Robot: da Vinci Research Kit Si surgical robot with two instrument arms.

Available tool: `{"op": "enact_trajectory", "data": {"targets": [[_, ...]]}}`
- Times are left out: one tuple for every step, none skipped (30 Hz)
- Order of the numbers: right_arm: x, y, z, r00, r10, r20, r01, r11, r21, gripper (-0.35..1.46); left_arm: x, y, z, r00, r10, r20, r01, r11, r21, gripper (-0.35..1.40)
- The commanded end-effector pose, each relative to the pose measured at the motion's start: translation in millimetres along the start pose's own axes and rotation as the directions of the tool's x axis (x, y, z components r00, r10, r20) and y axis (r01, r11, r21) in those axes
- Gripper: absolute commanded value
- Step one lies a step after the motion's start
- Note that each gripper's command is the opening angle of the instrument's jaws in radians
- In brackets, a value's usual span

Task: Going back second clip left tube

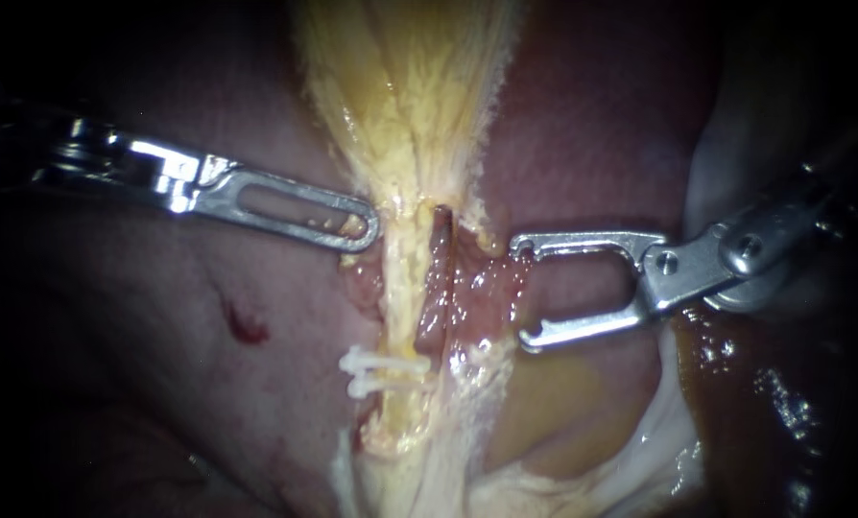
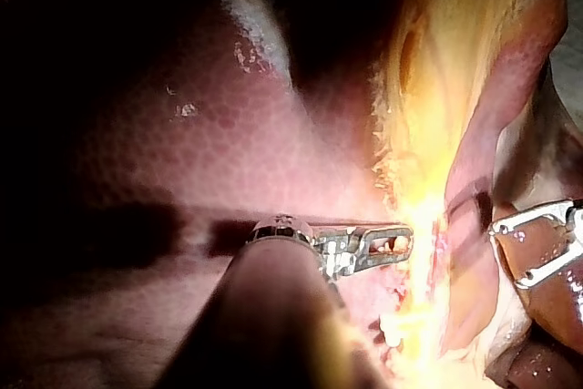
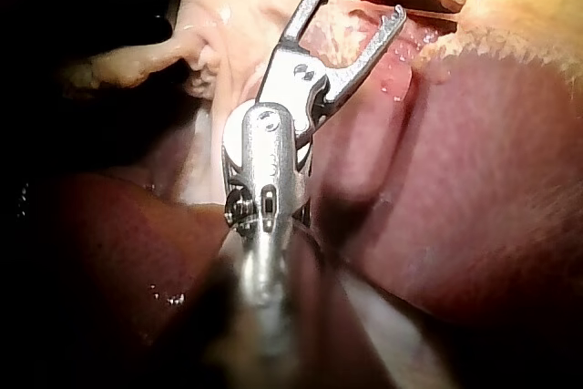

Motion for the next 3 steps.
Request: {"op": "enact_trajectory", "data": {"targets": [[0.0,0.0,0.0,1.0,0.0,0.0,0.0,1.0,0.0,0.5,0.0,0.0,0.0,1.0,-0.001,-0.001,0.001,1.0,-0.001,-0.35],[0.0,0.0,0.0,1.0,0.0,0.0,0.0,1.0,0.0,0.5,0.0,0.0,0.0,1.0,-0.001,-0.001,0.001,1.0,-0.001,-0.35],[0.0,0.0,0.0,1.0,0.0,0.0,0.0,1.0,0.0,0.5,0.0,0.0,0.0,1.0,-0.001,-0.001,0.001,1.0,0.0,-0.35]]}}
